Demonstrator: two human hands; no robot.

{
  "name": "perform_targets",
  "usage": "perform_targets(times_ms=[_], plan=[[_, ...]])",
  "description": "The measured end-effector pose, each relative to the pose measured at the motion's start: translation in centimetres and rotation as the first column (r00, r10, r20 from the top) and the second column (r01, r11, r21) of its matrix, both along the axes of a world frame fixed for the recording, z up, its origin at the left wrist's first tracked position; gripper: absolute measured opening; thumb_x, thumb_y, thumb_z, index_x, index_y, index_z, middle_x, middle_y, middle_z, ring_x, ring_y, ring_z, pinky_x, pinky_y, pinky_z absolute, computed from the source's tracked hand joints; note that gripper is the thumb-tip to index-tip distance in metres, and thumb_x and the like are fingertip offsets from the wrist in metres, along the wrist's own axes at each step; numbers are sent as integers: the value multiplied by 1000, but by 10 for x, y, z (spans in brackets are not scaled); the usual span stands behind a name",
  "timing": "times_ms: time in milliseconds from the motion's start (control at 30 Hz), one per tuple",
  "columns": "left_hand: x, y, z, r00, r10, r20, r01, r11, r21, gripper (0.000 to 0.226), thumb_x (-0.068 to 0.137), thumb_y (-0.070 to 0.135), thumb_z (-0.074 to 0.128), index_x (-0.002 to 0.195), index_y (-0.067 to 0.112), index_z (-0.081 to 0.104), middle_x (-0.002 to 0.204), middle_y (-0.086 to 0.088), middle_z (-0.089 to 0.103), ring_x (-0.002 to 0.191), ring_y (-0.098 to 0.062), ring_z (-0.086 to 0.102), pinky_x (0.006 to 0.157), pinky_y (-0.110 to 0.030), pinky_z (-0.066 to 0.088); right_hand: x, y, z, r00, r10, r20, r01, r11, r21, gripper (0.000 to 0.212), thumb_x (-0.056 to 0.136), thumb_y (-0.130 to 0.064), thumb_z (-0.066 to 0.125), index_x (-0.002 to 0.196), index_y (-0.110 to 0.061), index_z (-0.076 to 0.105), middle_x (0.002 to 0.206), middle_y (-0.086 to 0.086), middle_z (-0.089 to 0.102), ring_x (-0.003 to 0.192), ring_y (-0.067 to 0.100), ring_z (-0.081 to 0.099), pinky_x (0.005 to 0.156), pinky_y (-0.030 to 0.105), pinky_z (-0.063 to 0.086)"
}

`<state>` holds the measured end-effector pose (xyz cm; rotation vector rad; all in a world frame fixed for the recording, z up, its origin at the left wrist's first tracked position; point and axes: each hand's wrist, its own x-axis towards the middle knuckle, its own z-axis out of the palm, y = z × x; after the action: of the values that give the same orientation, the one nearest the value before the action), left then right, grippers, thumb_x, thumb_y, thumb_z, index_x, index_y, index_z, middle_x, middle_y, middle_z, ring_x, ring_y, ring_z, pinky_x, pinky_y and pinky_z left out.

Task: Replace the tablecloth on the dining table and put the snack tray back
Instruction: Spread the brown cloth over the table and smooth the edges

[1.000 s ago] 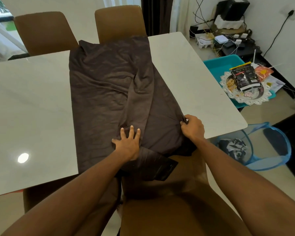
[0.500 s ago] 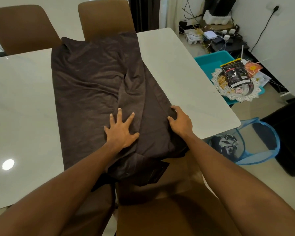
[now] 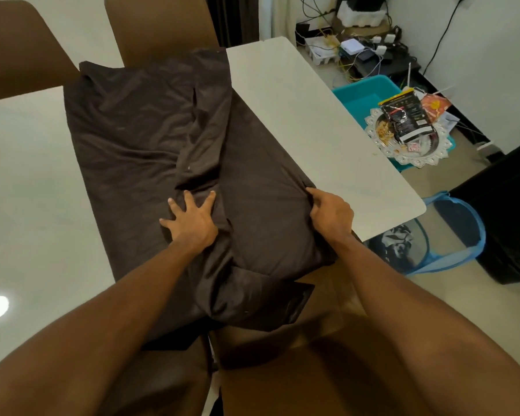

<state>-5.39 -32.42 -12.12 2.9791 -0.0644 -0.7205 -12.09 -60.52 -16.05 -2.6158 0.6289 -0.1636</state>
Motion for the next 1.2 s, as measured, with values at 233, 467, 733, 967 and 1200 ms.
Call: perform_targets(times_ms=[233, 467, 733, 967, 1200], plan=[[2, 21, -1, 998, -23, 52, 27, 996, -81, 71, 94, 37, 53, 155, 40, 17, 166, -8, -4, 150, -40, -12, 114, -70, 10, 9, 19, 0, 970, -238, 53, 230, 965, 122, 27, 99, -27, 50, 117, -22, 69, 113, 6, 70, 103, 30, 65, 91, 45, 54], [-2, 24, -14, 933, 47, 356, 93, 926, -366, 56, 90, 37, 62, 142, 23, 48, 160, -9, 25, 138, -34, 34, 107, -53, 36, 34, 49, 10, 995, -98, -18, 97, 994, -57, 51, 86, -55, 62, 130, -29, 55, 147, 7, 40, 136, 29, 38, 109, 52, 34], [8, 34, -18, 771, 548, 324, -167, 665, -728, 47, 91, 19, 65, 135, 11, 52, 145, -14, 38, 127, -26, 47, 107, -31, 39, 61, 144, 23, 998, 51, -29, -23, 799, 601, 68, 85, -66, 62, 138, -25, 55, 96, -6, 72, 99, 16, 68, 95, 43, 54], [24, 43, -16, 814, 535, -225, -454, 345, -821, 12, 86, 29, 66, 97, 28, 68, 97, 1, 73, 94, -20, 69, 89, -44, 57, 101, 166, 9, 967, 114, -226, 88, 685, 723, 66, 44, -84, 79, 85, -33, 71, 82, -11, 73, 86, 17, 69, 93, 43, 53], [-6, 40, -17, 866, 448, -223, -425, 425, -799, 58, 74, 26, 85, 126, 22, 59, 118, 1, 68, 107, -17, 64, 92, -33, 52, 80, 168, 2, 988, 134, -79, -48, 748, 662, 29, 90, -37, 66, 66, -25, 55, 61, -10, 57, 68, 17, 59, 80, 47, 52]])
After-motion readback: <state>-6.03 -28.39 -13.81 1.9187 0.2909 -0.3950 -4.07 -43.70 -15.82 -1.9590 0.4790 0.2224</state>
